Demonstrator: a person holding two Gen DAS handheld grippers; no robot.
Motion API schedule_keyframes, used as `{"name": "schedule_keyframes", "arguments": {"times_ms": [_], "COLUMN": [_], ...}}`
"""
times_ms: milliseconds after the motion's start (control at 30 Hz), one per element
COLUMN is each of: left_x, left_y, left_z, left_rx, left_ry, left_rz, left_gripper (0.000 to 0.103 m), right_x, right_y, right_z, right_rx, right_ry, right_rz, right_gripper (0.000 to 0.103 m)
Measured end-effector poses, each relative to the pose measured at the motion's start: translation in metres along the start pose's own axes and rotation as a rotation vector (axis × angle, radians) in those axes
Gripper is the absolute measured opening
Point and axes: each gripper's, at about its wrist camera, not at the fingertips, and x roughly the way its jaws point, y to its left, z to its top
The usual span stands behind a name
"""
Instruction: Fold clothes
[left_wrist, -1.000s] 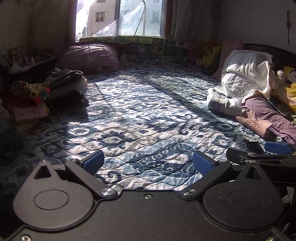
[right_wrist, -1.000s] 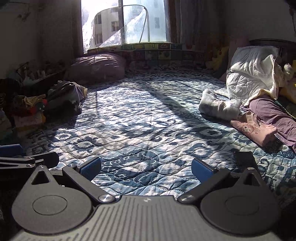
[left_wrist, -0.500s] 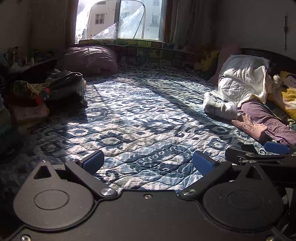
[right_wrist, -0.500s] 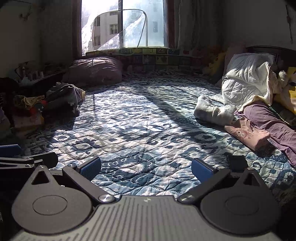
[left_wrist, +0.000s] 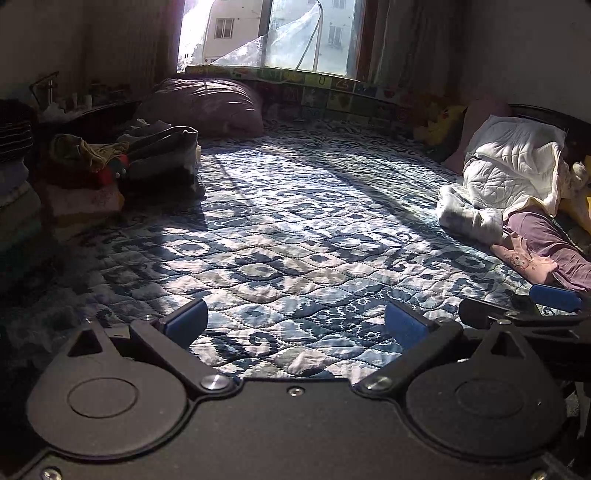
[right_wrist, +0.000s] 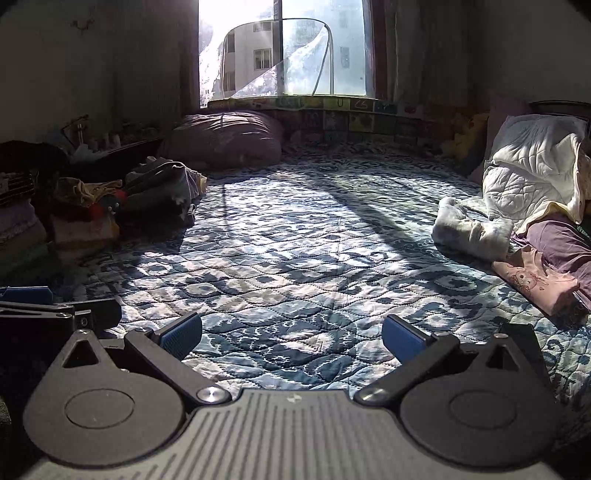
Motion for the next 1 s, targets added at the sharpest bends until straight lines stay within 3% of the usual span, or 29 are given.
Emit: {"name": "schedule_keyframes", "arguments": {"times_ms": [233,467,567,667,767,1000], "left_x": [0.006,0.008,-0.002,-0.004,-0.011,-0.031], "left_y": [0.069,0.161,0.188,0.216,0.249,0.321], "left_z": [0.000,0.018,0.028,0.042,0.061,0.138], "left_rx": [-0.070,-0.234,-0.247,-0.257,-0.303,-0.311], "left_ry": [-0.062,-0.020,-0.073,-0.095,-0.148,-0.294], "left_rz": [0.115,0.169,0.220,0.295,0.320,0.401], "left_gripper": [0.103,0.103,0.103,0.103,0.102,0.094], "right_x": [0.035,0.074,0.089,0.097,0.107,0.131], "right_y": [0.045,0.092,0.115,0.128,0.139,0.153], "right_z": [0.020,0.039,0.045,0.049,0.058,0.060], "right_rx": [-0.070,-0.073,-0.103,-0.107,-0.096,-0.061], "right_ry": [-0.049,-0.040,-0.031,-0.015,0.018,0.055], "right_rz": [0.135,0.271,0.312,0.338,0.376,0.400], "right_gripper": [0.103,0.103,0.103,0.103,0.103,0.103]}}
